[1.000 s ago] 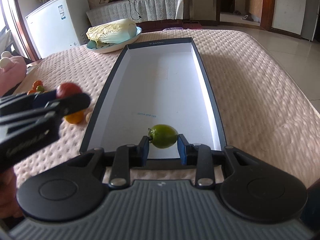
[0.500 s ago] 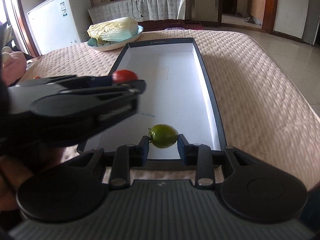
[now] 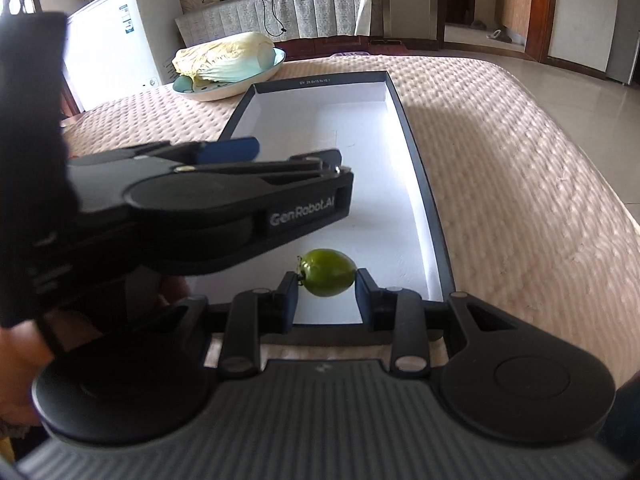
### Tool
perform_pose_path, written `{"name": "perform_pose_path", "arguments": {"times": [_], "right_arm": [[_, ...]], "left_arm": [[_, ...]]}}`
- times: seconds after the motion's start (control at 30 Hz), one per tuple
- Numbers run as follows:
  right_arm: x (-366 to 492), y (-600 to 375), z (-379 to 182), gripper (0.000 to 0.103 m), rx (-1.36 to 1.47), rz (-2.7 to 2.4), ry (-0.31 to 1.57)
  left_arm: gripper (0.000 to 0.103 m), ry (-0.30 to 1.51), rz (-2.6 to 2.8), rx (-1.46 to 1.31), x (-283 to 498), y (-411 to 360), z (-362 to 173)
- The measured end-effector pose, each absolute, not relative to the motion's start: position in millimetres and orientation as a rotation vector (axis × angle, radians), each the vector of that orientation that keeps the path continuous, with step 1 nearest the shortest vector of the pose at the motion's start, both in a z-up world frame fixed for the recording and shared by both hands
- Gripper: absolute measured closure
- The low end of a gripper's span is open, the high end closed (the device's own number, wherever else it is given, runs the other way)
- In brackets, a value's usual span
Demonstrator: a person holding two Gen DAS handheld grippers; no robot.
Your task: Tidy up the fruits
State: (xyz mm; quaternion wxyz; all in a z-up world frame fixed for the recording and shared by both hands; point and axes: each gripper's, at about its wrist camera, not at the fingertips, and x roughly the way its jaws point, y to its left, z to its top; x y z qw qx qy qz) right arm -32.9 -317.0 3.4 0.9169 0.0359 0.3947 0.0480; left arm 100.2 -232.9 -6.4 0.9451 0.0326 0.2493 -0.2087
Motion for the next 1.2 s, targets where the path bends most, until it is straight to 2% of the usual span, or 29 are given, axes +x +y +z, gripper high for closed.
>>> {"name": "perform_pose_path", "arguments": {"times": [0.5,0.67,0.83,0.97,1.2], "right_arm": [[-11.0,-308.7,-0.8,0.066,0.128,0.039,0.787],[-7.1,-304.3,0.3,0.057,0.126,0.010,0.758],[-7.1,-300.3,4.8,0.056,0.134,0.002,0.727],[-6.7,-298.1,6.3,0.042,0.144,-0.008,0.711],[-9.7,-304.5,12.9,0.042,0.210,0.007,0.670]], "left_arm": [[0.034,0.426,-0.393,0.005,64.6,-180.7,28.6],[0.034,0.415,-0.375,0.013,46.4,-156.5,37.2],[0.034,0.405,-0.358,0.033,23.4,-130.6,45.7],[0.034,0.412,-0.335,0.032,5.3,-103.7,49.7],[0.034,0.432,-0.278,0.017,-38.0,-58.0,50.4]]}}
